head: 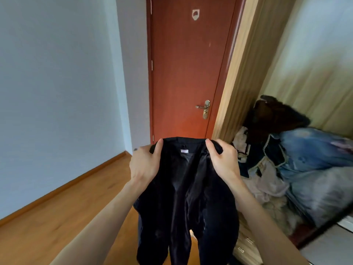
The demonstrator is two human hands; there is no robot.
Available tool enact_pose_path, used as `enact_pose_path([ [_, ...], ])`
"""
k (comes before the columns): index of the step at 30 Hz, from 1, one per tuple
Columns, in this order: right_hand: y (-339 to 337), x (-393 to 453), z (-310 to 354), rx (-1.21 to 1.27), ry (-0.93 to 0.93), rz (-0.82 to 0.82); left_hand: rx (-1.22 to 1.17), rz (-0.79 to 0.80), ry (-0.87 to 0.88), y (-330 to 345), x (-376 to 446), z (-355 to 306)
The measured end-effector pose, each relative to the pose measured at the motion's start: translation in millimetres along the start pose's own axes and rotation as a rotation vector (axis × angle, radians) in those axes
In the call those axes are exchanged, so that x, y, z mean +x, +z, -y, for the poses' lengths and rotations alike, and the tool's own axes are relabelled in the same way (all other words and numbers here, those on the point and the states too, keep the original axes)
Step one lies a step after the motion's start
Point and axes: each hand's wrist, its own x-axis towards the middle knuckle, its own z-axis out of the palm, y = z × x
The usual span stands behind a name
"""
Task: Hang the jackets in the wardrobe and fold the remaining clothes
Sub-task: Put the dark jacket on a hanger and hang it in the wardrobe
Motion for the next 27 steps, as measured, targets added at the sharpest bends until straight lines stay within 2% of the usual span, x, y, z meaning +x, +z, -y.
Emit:
enact_pose_path([
  [8,-49.7,16.7,4.7,-0.083,0.071,-0.245,-0.091,0.117,0.240,41.6,39.2,-56.0],
  [13,-81.0,28.6,6.2,-0.117,0.074,-0.345,-0.144,0.153,0.281,64.7,54.3,-96.2],
  [27,-162.4,67.0,-22.3,-0.224,0.123,-0.424,-0.305,0.230,0.344,142.4,87.2,-196.3],
])
